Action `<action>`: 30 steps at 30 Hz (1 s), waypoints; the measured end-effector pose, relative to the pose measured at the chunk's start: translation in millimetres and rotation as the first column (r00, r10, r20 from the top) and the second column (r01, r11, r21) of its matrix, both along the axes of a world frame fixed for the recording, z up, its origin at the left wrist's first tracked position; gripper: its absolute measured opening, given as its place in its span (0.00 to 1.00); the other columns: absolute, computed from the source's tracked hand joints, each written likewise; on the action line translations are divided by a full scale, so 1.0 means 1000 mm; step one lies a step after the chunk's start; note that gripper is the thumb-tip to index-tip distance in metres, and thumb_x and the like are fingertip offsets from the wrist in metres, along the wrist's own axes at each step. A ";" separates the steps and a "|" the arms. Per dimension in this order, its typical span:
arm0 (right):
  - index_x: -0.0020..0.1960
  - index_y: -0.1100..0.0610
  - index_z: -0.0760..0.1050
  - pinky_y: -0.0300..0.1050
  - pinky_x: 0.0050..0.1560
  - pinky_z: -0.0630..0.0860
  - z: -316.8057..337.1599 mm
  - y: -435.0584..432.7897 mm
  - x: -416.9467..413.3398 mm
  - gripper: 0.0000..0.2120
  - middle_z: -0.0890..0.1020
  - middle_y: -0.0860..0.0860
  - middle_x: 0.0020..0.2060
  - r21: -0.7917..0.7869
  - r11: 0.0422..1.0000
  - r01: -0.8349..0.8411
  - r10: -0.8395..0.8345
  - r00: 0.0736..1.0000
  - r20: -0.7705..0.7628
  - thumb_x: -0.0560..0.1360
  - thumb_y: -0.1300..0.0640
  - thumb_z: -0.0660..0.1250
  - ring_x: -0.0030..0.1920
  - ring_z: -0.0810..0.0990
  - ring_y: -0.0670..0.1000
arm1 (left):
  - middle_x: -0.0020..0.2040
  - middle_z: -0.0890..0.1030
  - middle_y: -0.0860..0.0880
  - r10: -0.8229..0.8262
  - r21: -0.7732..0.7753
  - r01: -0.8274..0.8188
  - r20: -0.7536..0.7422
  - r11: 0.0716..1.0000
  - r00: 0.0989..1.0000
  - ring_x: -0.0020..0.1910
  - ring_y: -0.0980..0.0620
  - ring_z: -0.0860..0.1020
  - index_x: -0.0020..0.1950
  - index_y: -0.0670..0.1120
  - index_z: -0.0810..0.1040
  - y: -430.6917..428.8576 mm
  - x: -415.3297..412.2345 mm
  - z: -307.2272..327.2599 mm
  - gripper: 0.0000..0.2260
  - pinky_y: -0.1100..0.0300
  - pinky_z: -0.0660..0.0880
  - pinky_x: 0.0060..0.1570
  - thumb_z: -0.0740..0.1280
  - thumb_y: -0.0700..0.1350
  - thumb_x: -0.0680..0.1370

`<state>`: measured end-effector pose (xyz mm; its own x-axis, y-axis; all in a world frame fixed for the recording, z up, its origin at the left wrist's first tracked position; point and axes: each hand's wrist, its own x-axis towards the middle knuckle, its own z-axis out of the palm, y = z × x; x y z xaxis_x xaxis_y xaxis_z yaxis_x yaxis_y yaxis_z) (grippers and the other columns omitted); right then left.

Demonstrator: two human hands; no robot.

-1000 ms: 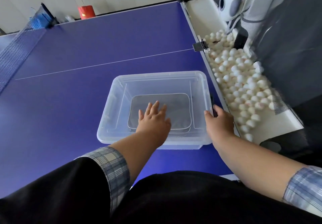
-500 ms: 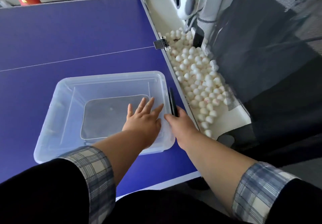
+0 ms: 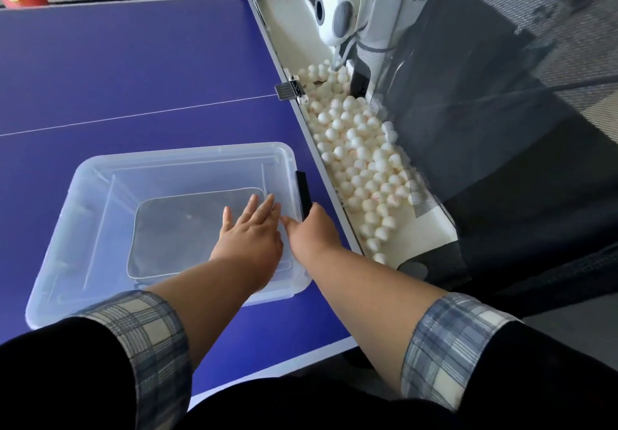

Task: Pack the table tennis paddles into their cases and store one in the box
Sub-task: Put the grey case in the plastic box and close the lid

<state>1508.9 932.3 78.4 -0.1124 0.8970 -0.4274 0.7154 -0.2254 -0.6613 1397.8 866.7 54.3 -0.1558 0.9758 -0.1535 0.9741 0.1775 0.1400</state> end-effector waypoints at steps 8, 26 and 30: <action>0.72 0.56 0.62 0.54 0.54 0.75 0.000 -0.006 -0.005 0.27 0.74 0.56 0.68 0.102 0.994 -0.041 0.027 0.990 0.137 0.80 0.44 0.63 0.65 0.77 0.60 | 0.82 0.41 0.51 -0.016 -0.057 0.016 0.001 0.998 1.000 0.79 0.48 0.37 0.81 0.47 0.44 0.001 0.003 0.009 0.28 0.37 0.41 0.75 0.49 0.50 0.83; 0.80 0.57 0.48 0.56 0.63 0.73 0.002 -0.009 0.000 0.33 0.66 0.56 0.75 0.141 0.949 -0.280 0.239 0.938 0.253 0.82 0.49 0.60 0.70 0.72 0.59 | 0.82 0.39 0.48 -0.089 -0.205 0.065 -0.113 0.977 0.990 0.79 0.41 0.35 0.82 0.49 0.46 0.006 0.011 0.025 0.29 0.31 0.44 0.73 0.56 0.49 0.83; 0.81 0.57 0.44 0.58 0.66 0.70 0.000 -0.009 0.000 0.35 0.63 0.56 0.77 0.109 0.949 -0.297 0.265 0.934 0.240 0.82 0.47 0.58 0.73 0.68 0.59 | 0.82 0.39 0.48 -0.107 -0.211 0.077 -0.135 0.974 0.985 0.79 0.41 0.36 0.81 0.51 0.47 0.005 0.012 0.027 0.30 0.33 0.46 0.74 0.58 0.49 0.83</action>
<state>1508.9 923.0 78.9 -0.2861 0.8952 -0.3417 0.8667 0.0897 -0.4906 1410.3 872.2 81.6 -0.1018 0.9372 -0.3336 0.9948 0.0964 -0.0330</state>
